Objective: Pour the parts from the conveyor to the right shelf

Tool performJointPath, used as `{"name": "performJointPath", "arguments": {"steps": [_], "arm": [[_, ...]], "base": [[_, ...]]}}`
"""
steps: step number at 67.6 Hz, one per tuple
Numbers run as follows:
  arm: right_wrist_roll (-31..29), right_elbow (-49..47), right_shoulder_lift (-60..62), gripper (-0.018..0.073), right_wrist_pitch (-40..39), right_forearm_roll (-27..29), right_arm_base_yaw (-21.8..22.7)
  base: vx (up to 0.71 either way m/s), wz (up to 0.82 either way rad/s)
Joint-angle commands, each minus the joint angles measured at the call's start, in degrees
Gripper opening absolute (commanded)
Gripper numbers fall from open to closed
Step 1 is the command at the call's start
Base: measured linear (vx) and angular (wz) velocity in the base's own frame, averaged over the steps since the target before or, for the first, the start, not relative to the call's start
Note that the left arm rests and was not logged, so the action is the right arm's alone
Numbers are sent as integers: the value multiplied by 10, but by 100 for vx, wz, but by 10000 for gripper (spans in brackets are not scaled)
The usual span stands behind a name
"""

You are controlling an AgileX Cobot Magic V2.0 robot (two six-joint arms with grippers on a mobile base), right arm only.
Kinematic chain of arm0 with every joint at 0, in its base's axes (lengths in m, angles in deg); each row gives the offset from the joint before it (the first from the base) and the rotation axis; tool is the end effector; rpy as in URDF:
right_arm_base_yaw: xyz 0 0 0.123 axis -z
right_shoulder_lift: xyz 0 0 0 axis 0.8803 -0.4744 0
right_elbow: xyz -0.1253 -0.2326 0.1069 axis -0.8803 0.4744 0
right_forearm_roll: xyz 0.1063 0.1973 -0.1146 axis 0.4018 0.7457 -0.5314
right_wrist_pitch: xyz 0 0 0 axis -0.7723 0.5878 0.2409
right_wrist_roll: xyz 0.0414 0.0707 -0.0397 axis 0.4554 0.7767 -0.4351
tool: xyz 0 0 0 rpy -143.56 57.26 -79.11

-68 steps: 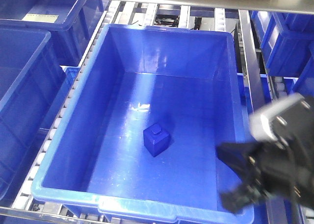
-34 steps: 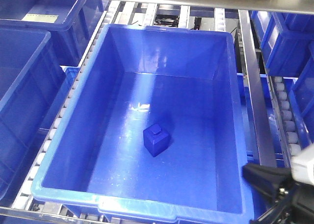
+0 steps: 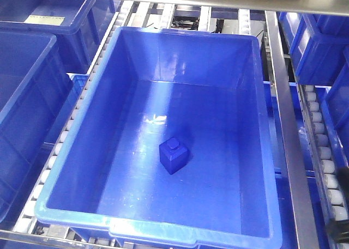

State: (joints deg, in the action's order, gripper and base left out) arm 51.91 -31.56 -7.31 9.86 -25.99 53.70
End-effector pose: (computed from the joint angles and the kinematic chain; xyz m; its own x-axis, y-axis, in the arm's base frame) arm 0.0915 0.0119 0.2326 -0.2033 0.0776 -0.9760 -0.1089 0.9889 0.1013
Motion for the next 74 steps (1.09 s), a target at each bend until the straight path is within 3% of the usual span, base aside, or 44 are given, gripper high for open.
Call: {"name": "performJointPath", "arguments": {"steps": [1,22,46,66,74], "arm": [[-3,-15,26,-6,-8,4,35],[-3,-12,122,-6,105,38,115],[-3,57,201,-6,53,110,127],[-10,57,203,-6,64,-8,127],[-14,57,203,-6,64,-15,138]], "base": [[0,0],[0,0],[0,0],[0,0],[0,0]]}}
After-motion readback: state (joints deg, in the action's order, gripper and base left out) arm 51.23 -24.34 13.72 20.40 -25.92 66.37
